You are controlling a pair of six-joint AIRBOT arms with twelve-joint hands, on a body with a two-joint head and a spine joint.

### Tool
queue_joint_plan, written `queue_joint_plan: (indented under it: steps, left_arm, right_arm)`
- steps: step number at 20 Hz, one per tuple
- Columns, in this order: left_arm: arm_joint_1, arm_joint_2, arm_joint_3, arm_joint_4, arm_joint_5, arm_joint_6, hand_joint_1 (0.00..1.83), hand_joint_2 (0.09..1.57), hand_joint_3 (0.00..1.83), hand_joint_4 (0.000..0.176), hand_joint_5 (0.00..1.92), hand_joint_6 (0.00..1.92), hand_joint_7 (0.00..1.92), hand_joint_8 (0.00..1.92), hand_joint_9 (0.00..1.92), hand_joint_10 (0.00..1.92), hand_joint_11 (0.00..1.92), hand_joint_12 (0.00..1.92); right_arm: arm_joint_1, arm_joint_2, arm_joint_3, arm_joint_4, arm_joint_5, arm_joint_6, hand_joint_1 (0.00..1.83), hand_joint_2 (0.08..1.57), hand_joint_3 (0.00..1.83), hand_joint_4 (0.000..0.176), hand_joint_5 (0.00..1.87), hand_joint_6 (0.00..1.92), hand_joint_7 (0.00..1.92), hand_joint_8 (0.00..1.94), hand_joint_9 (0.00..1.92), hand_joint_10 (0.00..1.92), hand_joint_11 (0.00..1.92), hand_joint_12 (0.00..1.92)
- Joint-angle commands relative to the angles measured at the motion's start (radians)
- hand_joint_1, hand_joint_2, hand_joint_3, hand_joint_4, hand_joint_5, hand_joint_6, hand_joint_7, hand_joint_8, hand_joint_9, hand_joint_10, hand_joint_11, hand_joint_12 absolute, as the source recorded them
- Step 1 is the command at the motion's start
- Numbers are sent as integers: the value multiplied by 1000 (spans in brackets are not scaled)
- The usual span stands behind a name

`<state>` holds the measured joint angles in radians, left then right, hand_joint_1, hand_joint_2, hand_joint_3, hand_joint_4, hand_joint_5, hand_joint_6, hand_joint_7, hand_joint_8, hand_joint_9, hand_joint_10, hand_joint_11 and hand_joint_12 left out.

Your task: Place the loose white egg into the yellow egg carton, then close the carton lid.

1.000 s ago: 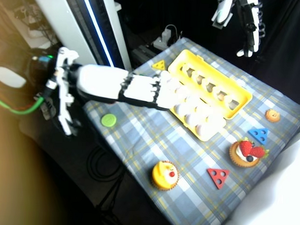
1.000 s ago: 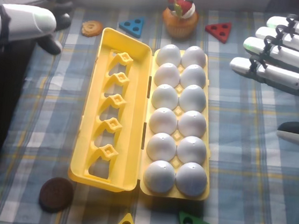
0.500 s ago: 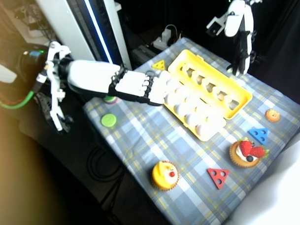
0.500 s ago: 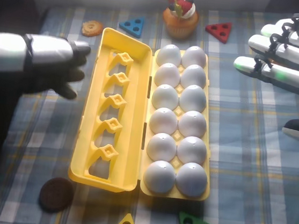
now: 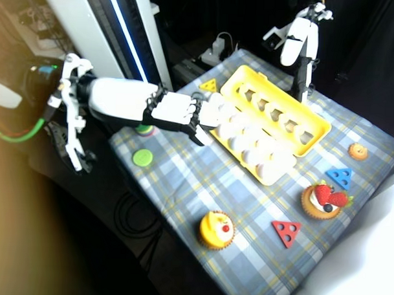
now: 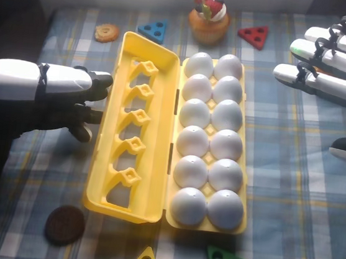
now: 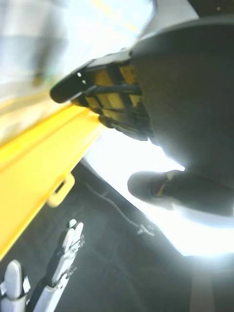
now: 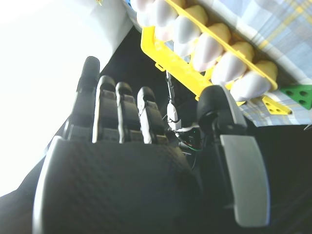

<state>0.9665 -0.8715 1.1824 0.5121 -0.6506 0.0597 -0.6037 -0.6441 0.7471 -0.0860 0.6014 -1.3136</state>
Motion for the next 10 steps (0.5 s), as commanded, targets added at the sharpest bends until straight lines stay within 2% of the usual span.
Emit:
queue_joint_plan:
  steps: [1, 2, 3, 4, 5, 6, 7, 8, 9, 10]
  left_arm:
    - [-4, -15, -7, -33, -141, -12, 32, 1362, 0, 10, 0, 0, 0, 0, 299, 59, 105, 1356]
    - [-4, -16, -10, -42, -164, -12, 163, 1281, 0, 26, 0, 0, 0, 0, 326, 62, 190, 1292]
    - [-3, -16, -15, -53, -191, -8, 224, 1284, 0, 24, 0, 0, 0, 0, 367, 68, 256, 1265]
    - [-3, -10, -32, -76, -239, 18, 171, 1371, 11, 0, 0, 0, 0, 0, 416, 66, 229, 1256]
    - [-3, -9, -34, -79, -244, 22, 171, 1371, 11, 0, 0, 0, 0, 0, 416, 66, 229, 1256]
    - [-3, -2, -47, -87, -268, 39, 107, 1370, 4, 14, 0, 0, 0, 0, 431, 52, 202, 1205]
    - [-3, 7, -65, -95, -303, 65, 137, 1333, 0, 42, 0, 0, 0, 0, 477, 59, 181, 1231]
    - [-5, 9, -74, -97, -321, 76, 137, 1333, 0, 42, 0, 0, 0, 0, 477, 59, 181, 1231]
    - [-7, 10, -78, -99, -333, 83, 222, 1313, 0, 35, 0, 0, 0, 0, 469, 54, 144, 1297]
    - [-19, 8, -83, -99, -353, 97, 238, 1300, 0, 39, 0, 0, 0, 0, 472, 55, 132, 1309]
  right_arm:
    - [3, 7, -4, 10, 122, -4, 456, 1327, 0, 62, 0, 0, 0, 0, 0, 0, 0, 402]
    - [3, 6, -4, 11, 122, -4, 441, 1330, 1, 75, 0, 0, 0, 0, 0, 0, 0, 351]
    - [2, 6, -4, 12, 122, -4, 451, 1332, 1, 74, 0, 0, 0, 0, 0, 0, 0, 342]
    - [1, 6, -4, 14, 122, -4, 432, 1331, 0, 85, 0, 0, 0, 0, 0, 0, 0, 466]
    - [1, 6, -4, 14, 122, -4, 432, 1331, 0, 85, 0, 0, 0, 0, 0, 0, 0, 466]
    - [1, 6, -4, 15, 122, -4, 432, 1332, 0, 87, 0, 0, 0, 0, 0, 0, 0, 447]
    - [1, 6, -4, 15, 122, -4, 440, 1330, 1, 87, 0, 0, 0, 0, 0, 0, 0, 299]
    - [1, 6, -4, 16, 123, -4, 440, 1330, 1, 87, 0, 0, 0, 0, 0, 0, 0, 299]
    - [1, 6, -4, 16, 125, -4, 457, 1333, 1, 81, 0, 0, 0, 0, 0, 0, 0, 332]
    - [1, 6, -4, 18, 126, -4, 460, 1335, 1, 74, 0, 0, 0, 0, 0, 0, 0, 337]
